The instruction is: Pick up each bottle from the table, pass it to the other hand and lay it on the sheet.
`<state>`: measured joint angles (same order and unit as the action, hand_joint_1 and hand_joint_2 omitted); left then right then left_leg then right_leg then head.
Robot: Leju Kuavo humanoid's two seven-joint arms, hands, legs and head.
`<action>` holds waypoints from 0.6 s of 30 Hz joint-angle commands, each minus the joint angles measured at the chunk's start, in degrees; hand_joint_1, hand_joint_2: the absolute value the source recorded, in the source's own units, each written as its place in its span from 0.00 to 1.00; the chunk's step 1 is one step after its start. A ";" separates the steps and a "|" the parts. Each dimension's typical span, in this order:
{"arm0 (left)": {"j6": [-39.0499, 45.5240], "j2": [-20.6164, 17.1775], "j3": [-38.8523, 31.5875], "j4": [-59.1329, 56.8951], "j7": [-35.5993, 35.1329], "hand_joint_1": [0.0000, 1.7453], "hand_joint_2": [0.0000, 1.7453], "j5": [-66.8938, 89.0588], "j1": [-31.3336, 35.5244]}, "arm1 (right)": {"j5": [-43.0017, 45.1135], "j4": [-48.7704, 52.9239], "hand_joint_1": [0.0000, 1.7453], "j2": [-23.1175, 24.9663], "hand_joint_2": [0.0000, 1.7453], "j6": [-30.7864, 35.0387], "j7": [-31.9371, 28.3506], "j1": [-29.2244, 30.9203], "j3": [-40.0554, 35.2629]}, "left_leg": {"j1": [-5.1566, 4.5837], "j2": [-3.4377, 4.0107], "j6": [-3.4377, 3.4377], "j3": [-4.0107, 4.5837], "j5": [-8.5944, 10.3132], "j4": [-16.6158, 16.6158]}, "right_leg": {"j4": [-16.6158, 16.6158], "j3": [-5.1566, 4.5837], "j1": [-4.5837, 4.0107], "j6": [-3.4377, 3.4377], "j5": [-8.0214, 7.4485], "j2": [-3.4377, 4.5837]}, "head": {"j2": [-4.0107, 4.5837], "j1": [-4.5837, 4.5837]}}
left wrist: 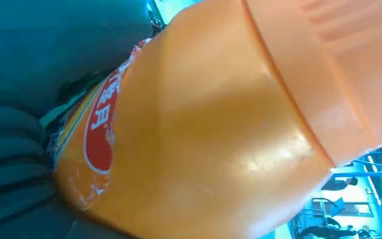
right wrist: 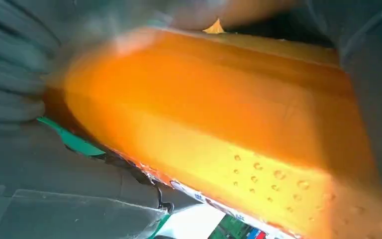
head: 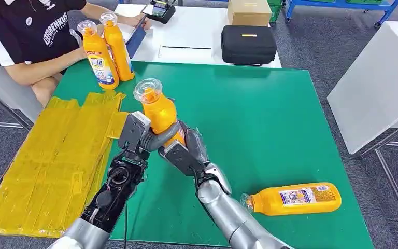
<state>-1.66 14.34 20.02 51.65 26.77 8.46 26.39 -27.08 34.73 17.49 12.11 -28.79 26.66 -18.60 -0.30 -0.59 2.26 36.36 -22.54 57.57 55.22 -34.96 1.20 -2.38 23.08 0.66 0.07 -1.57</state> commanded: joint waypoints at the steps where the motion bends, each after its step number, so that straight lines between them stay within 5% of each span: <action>1: -1.11 -0.17 3.28 -0.63 -0.09 1.00 1.00 0.68 3.62 | 0.04 -0.41 1.00 -1.56 1.00 -0.70 0.77 -0.89 -1.98 | 0.07 -0.11 -0.11 -0.16 -0.08 0.01 | -0.02 0.22 -0.08 0.10 0.11 -0.18 | 0.00 0.02; 10: -1.07 -0.39 2.01 1.34 -0.29 1.00 1.00 1.34 2.59 | 0.39 9.95 1.00 -3.01 1.00 0.23 0.20 -5.08 -1.49 | 0.05 -0.12 -0.10 -0.11 -0.07 0.01 | -0.01 0.16 -0.06 0.09 0.10 -0.18 | 0.00 0.04; 11: -1.04 -0.48 1.81 1.59 -0.31 1.00 1.00 1.34 2.46 | 0.44 11.68 0.84 -3.21 1.00 0.50 0.23 -5.76 -1.39 | 0.05 -0.09 -0.09 -0.09 -0.06 0.01 | -0.02 0.13 -0.06 0.08 0.08 -0.15 | 0.00 0.00; 12: -0.88 -0.73 1.31 2.10 -0.40 1.00 1.00 1.25 2.20 | 0.47 15.03 0.03 -3.69 1.00 0.80 0.26 -7.11 -1.39 | 0.07 -0.13 -0.15 -0.28 -0.18 0.05 | 0.02 0.34 -0.09 0.14 0.22 -0.24 | 0.00 0.04; 18: 0.65 -1.98 -1.31 2.89 -0.53 1.00 1.00 1.00 1.23 | 3.92 29.27 0.00 -5.66 1.00 0.33 -1.34 -13.72 -0.53 | 0.02 -0.05 -0.10 -0.11 -0.10 0.00 | -0.01 0.17 -0.04 0.10 0.10 -0.11 | 0.00 0.00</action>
<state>-2.32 14.40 20.61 54.16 26.75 9.64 26.25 -26.25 46.94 15.74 13.35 -28.57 19.61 -18.51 -0.31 -0.62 2.25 36.42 -22.55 57.57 55.22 -34.98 1.20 -2.38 23.09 0.65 0.07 -1.57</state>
